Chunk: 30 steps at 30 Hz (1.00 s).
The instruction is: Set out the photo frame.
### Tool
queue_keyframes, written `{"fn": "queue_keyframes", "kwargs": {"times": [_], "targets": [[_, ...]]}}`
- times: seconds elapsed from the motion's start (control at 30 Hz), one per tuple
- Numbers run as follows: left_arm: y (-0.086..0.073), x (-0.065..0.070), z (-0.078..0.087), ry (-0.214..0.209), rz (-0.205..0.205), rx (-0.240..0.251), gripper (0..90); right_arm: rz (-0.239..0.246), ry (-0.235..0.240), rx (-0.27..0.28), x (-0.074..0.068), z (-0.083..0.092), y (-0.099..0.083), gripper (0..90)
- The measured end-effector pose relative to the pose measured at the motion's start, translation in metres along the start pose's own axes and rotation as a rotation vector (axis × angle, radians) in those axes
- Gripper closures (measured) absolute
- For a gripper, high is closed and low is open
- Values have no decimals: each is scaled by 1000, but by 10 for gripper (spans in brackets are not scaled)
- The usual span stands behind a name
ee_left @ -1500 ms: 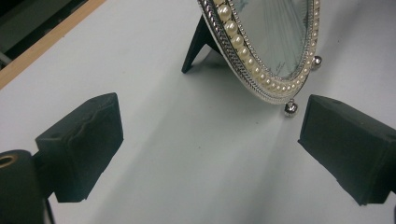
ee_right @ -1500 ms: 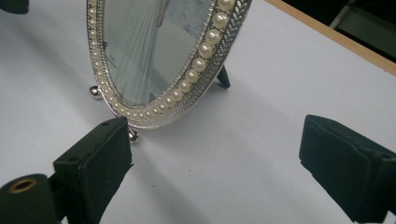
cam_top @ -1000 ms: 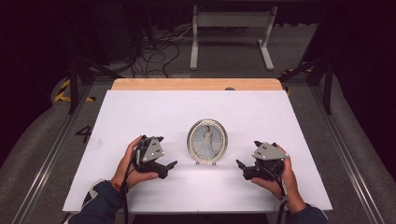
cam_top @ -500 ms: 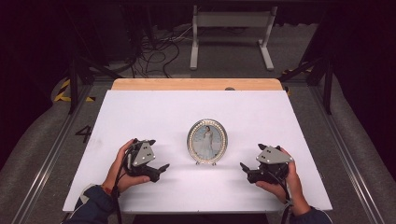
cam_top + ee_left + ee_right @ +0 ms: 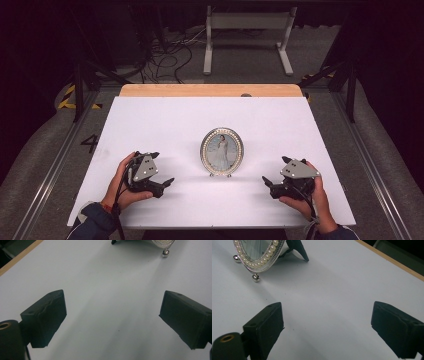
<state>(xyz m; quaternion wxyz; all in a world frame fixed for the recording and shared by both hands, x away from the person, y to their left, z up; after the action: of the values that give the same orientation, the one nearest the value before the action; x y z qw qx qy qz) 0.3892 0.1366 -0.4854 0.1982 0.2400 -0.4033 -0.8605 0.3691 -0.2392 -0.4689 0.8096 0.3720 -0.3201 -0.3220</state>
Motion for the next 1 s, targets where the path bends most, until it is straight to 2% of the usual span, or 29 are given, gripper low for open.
{"fn": "queue_keyframes", "kwargs": {"times": [0.53, 1.0], "targets": [[-14, -9, 11, 22, 30, 0, 73, -17, -23, -8, 9, 8, -13, 109], [-27, -15, 21, 38, 49, -8, 73, -18, -43, -11, 12, 10, -14, 110]]}}
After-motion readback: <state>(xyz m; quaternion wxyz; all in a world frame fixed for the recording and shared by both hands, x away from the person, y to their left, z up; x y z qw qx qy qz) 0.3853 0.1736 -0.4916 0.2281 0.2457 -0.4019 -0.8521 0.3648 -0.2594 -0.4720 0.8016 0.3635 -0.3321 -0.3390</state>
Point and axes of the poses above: each handheld gripper's, and its own axes: z roughly backward along the jaws, y roughly out of its top, x roughly to its right, the point moved 8 cm from there along -z, roughly forward along the jaws, and after that the axes turned 3 degrees about x, right-handed, at the moved point
